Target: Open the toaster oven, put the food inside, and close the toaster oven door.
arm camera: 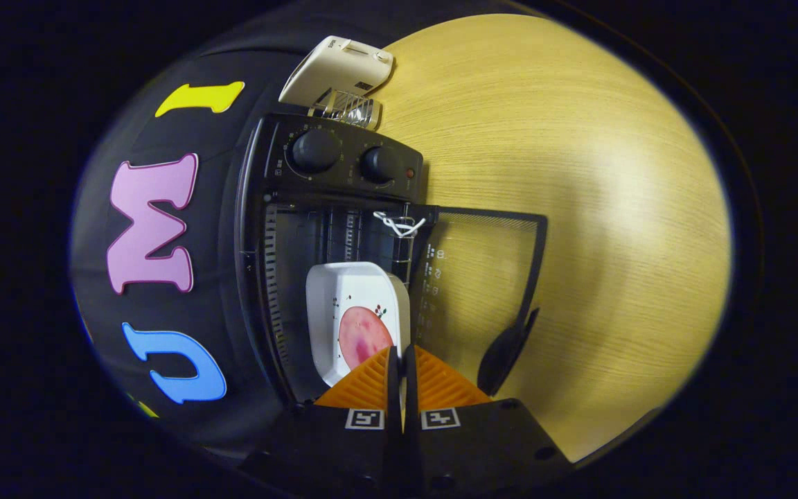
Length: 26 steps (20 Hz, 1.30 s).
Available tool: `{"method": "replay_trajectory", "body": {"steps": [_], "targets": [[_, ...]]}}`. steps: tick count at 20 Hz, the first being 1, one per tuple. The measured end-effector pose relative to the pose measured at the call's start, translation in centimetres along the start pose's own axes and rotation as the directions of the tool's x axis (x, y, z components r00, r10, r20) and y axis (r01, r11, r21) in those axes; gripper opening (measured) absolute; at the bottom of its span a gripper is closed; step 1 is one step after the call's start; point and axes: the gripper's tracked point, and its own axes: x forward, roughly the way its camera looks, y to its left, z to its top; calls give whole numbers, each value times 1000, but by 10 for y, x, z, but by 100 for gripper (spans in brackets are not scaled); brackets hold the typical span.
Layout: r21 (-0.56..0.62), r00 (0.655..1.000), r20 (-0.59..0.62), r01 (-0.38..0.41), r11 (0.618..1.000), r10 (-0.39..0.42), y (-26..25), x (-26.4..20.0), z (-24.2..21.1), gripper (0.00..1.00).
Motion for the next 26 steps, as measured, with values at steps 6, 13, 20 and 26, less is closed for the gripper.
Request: {"method": "replay_trajectory", "body": {"steps": [6,13,20,26], "targets": [[81,993,117,-17,997,8,24,44,3,5],[107,984,170,-68,992,49,36,63,11,6],[97,984,93,-164,982,155,44,49,-7,41],[100,984,32,-180,979,178,42,22,-21,99]]}}
